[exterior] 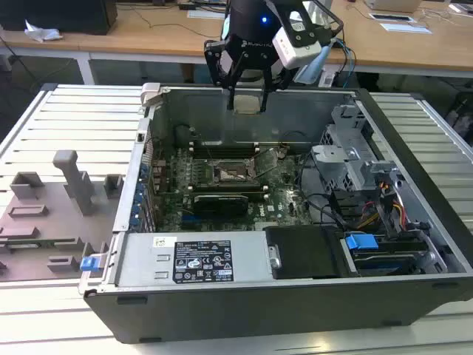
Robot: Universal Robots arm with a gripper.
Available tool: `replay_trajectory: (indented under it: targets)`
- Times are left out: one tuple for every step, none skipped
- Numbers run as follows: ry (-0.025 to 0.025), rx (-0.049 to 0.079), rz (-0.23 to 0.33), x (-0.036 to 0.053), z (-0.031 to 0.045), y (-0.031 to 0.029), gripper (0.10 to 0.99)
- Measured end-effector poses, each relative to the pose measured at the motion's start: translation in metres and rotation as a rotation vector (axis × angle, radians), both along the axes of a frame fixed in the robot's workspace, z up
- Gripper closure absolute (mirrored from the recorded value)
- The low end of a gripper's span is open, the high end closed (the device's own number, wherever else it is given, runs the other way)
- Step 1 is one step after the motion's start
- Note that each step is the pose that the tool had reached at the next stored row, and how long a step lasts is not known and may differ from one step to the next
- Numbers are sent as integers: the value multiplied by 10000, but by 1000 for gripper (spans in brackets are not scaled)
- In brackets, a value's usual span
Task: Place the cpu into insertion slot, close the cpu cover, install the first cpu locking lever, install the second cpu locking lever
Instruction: 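Place the cpu into insertion slot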
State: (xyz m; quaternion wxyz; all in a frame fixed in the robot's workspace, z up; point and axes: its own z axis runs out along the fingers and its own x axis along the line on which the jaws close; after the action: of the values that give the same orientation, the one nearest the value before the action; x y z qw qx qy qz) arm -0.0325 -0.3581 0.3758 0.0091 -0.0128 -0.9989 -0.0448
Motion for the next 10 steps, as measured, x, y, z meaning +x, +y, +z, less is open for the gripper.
replay_trajectory:
  targets:
    - [0,-1,0,0,-5,0,541]
    - [0,0,1,0,-12,0,541]
    - [0,0,0,0,-21,0,541]
    - [0,-1,0,0,-37,0,541]
    - [1,-4,0,0,-50,0,541]
    - [1,-5,1,0,-54,0,541]
    - [2,-6,1,0,-58,0,541]
    - [1,-8,1,0,-62,0,541]
    - [1,-6,0,0,-68,0,541]
    - [2,-8,0,0,-72,0,541]
